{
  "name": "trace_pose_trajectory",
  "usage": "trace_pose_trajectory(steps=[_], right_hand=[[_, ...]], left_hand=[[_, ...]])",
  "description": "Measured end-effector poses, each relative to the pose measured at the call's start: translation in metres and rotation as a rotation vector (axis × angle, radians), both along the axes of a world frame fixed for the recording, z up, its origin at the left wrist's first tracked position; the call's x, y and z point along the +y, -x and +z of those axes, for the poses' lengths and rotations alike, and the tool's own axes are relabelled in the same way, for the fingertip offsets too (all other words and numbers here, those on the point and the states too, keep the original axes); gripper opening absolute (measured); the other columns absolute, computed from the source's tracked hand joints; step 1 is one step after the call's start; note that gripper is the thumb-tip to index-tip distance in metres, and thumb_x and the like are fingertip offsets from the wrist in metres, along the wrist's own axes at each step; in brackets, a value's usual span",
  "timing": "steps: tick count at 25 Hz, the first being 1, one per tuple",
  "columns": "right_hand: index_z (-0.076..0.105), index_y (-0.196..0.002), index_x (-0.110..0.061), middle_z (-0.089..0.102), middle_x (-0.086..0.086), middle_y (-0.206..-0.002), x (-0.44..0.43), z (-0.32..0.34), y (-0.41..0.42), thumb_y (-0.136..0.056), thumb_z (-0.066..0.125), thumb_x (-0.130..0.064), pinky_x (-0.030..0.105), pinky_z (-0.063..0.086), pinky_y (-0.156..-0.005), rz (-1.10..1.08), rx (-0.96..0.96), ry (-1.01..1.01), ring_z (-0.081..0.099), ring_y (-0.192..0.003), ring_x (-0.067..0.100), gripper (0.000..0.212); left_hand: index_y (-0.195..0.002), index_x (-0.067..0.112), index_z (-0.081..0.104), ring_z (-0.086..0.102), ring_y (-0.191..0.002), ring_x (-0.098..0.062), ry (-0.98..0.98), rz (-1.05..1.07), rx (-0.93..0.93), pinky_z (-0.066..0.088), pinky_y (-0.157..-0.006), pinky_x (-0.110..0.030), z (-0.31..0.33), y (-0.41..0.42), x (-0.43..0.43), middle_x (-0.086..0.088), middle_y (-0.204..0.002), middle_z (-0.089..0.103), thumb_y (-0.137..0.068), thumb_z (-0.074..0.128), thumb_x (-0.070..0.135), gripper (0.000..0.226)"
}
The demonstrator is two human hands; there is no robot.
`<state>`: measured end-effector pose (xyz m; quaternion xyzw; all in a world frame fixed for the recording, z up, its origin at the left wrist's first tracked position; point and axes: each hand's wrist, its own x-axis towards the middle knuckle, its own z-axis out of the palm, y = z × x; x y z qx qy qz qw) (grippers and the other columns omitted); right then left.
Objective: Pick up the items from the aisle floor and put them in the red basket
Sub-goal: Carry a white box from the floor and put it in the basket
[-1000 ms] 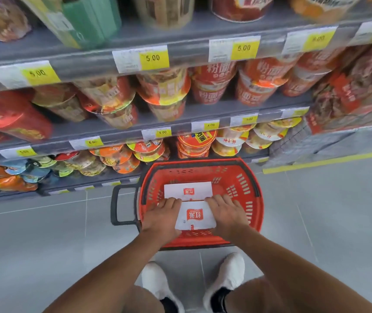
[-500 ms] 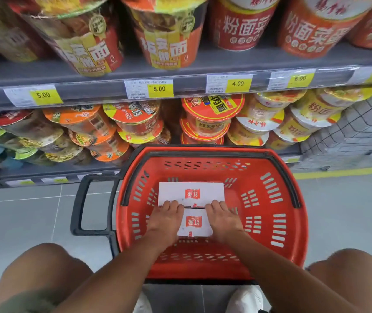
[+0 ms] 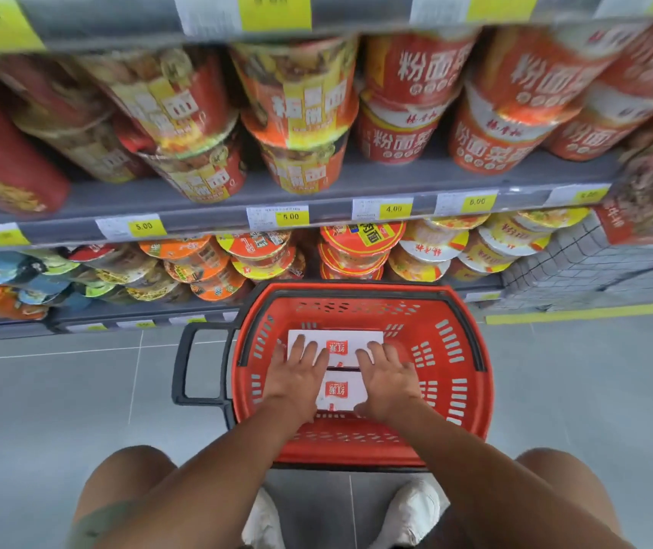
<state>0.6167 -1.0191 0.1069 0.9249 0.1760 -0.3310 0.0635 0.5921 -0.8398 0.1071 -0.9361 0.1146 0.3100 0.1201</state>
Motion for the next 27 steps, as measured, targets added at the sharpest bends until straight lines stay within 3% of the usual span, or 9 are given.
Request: trace_pose_trajectory(steps=[5, 11, 15, 18, 27], right_hand=[[0.017, -0.157, -0.024, 0.016, 0.006, -0.162, -0.001, 0.145, -0.003, -0.081, 0.075, -0.062, 0.057, 0.036, -0.115, -0.048, -0.006, -0.004, 0.019, -0.149, 0.031, 0.102], [0.009, -0.162, -0.026, 0.009, 0.005, -0.167, 0.011, 0.327, -0.010, -0.081, 0.074, -0.065, 0.060, 0.036, -0.115, -0.126, -0.050, -0.044, 0.013, -0.154, 0.032, 0.111], [-0.003, -0.163, -0.032, 0.000, 0.001, -0.172, 0.016, 0.439, -0.014, -0.073, 0.067, -0.082, 0.064, 0.031, -0.118, -0.225, -0.126, -0.132, 0.003, -0.158, 0.032, 0.125], [-0.007, -0.162, -0.037, -0.007, -0.003, -0.173, 0.012, 0.490, -0.020, -0.067, 0.065, -0.089, 0.069, 0.027, -0.117, -0.231, -0.167, -0.154, -0.003, -0.159, 0.030, 0.131], [-0.012, -0.162, -0.036, -0.006, -0.004, -0.173, 0.042, 0.552, -0.043, -0.064, 0.057, -0.095, 0.068, 0.023, -0.120, 0.045, -0.239, -0.204, -0.002, -0.159, 0.030, 0.134]], left_hand=[[-0.160, 0.022, 0.004, 0.014, -0.151, -0.032, 0.097, 0.032, -0.057, 0.017, -0.122, -0.055, 0.139, -0.002, 0.010, -0.010, -0.163, 0.019, -0.089, 0.067, 0.053, 0.099], [-0.158, 0.022, 0.011, 0.018, -0.149, -0.030, 0.173, 0.022, -0.152, 0.017, -0.121, -0.058, 0.323, -0.010, 0.044, -0.007, -0.159, 0.024, -0.083, 0.070, 0.060, 0.103], [-0.161, 0.026, 0.000, -0.003, -0.156, -0.029, 0.203, 0.034, -0.183, 0.006, -0.123, -0.060, 0.424, -0.004, 0.069, -0.002, -0.170, 0.000, -0.083, 0.062, 0.071, 0.110], [-0.161, 0.030, -0.010, -0.016, -0.155, -0.025, 0.193, 0.050, -0.203, -0.001, -0.122, -0.064, 0.471, -0.007, 0.080, 0.003, -0.169, -0.016, -0.082, 0.054, 0.079, 0.113], [-0.159, 0.033, -0.016, -0.020, -0.154, -0.025, 0.151, 0.329, -0.327, -0.002, -0.119, -0.069, 0.537, 0.019, 0.106, 0.005, -0.168, -0.020, -0.079, 0.042, 0.088, 0.113]])
